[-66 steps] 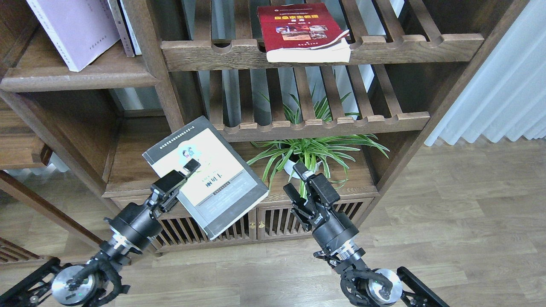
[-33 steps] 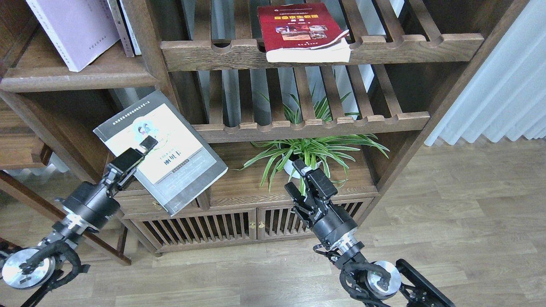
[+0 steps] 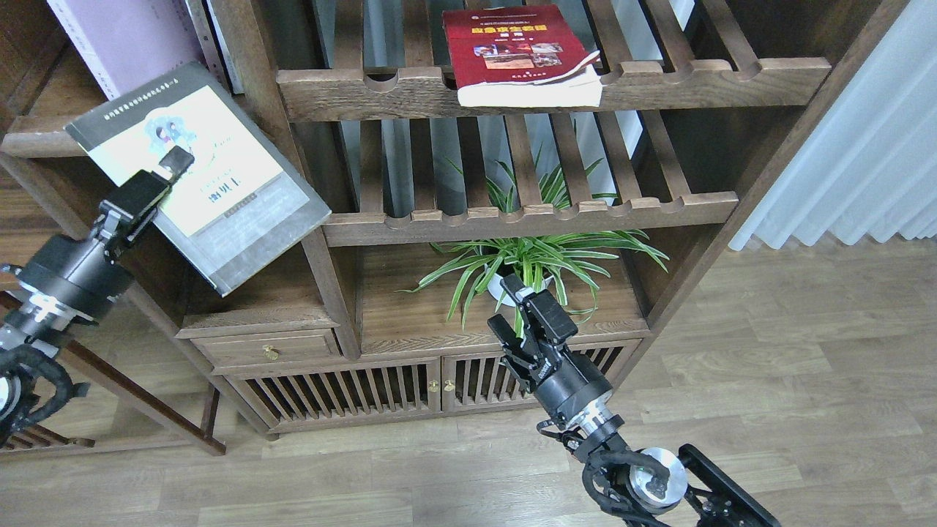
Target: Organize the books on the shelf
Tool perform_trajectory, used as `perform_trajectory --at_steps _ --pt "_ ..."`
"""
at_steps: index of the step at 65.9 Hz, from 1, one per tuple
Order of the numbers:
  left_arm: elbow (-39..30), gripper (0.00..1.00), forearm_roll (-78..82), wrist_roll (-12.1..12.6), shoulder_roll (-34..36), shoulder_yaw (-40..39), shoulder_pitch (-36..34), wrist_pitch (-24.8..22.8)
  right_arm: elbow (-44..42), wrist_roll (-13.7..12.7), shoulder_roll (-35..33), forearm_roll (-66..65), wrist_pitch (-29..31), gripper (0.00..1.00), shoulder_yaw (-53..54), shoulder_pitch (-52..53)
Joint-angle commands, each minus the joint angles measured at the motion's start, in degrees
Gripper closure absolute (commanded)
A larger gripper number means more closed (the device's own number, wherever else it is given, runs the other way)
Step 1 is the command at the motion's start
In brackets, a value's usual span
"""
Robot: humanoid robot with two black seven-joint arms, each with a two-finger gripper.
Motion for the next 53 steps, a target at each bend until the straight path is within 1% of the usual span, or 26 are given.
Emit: perform_trajectory --at_steps 1,9,21,28,29,39,41,42,43,44,47,48,53 --pt "-0.01 1.0 -0.08 0.05 0.01 -0.85 -3.84 0.02 0.0 -0.01 0.0 -0.04 0.05 0.03 -0.01 -0.15" --pt "-0.01 1.0 -0.08 0.05 0.01 -3.05 -6.75 0.02 0.09 -0.01 0.0 -0.04 0.05 0.03 -0.01 -0.15" --pt "-0.01 1.0 -0.08 0.32 0.97 -5.43 -7.81 0.02 0.0 -0.01 0.0 -0.04 0.05 0.03 -0.01 -0.15" --pt "0.08 1.0 -0.08 0.32 3.52 -5.87 -7.63 0.02 0.09 -0.01 0.0 -0.04 0.05 0.03 -0.09 -0.15" --pt "0.34 1.0 0.01 0.32 5.09 -6.47 -7.63 0.02 0.0 -0.01 0.0 -0.04 0.05 0.03 -0.18 -0.15" --pt "0.96 0.99 0.19 0.58 7.92 -8.85 -7.45 0.02 0.0 -0.01 0.0 -0.04 0.05 0.03 -0.27 -0.15" --pt "1.22 0.99 0.19 1.28 8.44 -9.56 -7.45 0.02 0.0 -0.01 0.0 -0.04 0.05 0.03 -0.27 -0.15" --pt "1.57 0.99 0.27 2.24 8.62 -10.08 -7.37 0.02 0.0 -0.01 0.0 -0.04 0.05 0.03 -0.27 -0.15" --pt "1.75 0.99 0.19 2.51 8.62 -10.35 -7.45 0.02 0.0 -0.01 0.0 -0.04 0.05 0.03 -0.27 -0.15" --pt "2.19 0.99 0.19 3.73 8.71 -11.04 -7.45 0.02 0.0 -0.01 0.0 -0.04 0.05 0.02 -0.27 -0.07" --pt "2.81 0.99 0.19 5.5 8.62 -11.93 -7.45 0.02 0.0 -0.01 0.0 -0.04 0.05 0.02 -0.27 -0.07" --pt "2.98 0.99 0.19 6.55 8.62 -12.45 -7.45 0.02 0.0 -0.09 0.0 -0.04 0.05 0.02 -0.36 -0.07" --pt "3.6 0.99 0.28 8.84 8.53 -13.6 -7.45 0.02 0.0 -0.09 0.0 -0.04 0.05 0.02 -0.36 -0.07"
